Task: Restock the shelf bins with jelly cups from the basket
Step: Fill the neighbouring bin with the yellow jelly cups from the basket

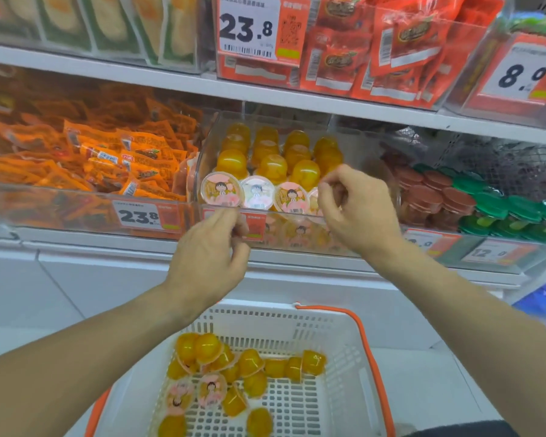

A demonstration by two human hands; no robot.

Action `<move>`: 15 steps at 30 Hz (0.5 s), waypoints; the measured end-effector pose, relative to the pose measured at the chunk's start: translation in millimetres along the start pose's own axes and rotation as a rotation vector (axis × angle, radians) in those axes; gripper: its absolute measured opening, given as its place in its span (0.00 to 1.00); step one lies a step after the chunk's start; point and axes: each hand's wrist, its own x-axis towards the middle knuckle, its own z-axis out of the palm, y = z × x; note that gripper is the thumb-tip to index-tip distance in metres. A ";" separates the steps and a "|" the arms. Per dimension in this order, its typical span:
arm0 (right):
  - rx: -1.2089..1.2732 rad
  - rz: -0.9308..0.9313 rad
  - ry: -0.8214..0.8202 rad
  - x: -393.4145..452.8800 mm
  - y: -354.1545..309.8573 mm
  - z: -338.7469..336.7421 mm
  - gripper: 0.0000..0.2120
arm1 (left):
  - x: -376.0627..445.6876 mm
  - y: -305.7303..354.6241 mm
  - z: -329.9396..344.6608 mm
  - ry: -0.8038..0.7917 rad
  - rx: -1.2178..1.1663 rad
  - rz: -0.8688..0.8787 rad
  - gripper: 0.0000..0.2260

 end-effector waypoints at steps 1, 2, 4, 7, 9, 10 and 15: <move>0.057 -0.016 -0.083 -21.0 -8.0 9.6 0.05 | -6.7 3.7 5.4 -0.065 0.033 -0.021 0.03; 0.087 -0.021 -0.207 -44.9 -12.2 23.2 0.04 | -15.7 4.5 14.2 -0.185 0.121 -0.046 0.02; 0.017 -0.017 -0.617 -92.5 -15.8 52.1 0.04 | -38.1 0.4 35.3 -0.549 0.344 -0.129 0.04; -0.208 0.094 -1.356 -166.4 -10.8 91.0 0.11 | -81.8 -29.6 68.9 -1.096 0.505 -0.285 0.09; -0.233 0.309 -1.594 -220.7 -2.5 114.9 0.17 | -117.4 -54.1 88.6 -1.228 0.502 -0.408 0.11; -0.194 0.430 -1.615 -248.8 2.9 125.8 0.18 | -137.4 -64.8 98.7 -1.234 0.488 -0.484 0.12; 0.006 0.834 -1.537 -353.5 10.4 146.4 0.25 | -222.7 -100.6 139.8 -1.178 0.451 -0.866 0.25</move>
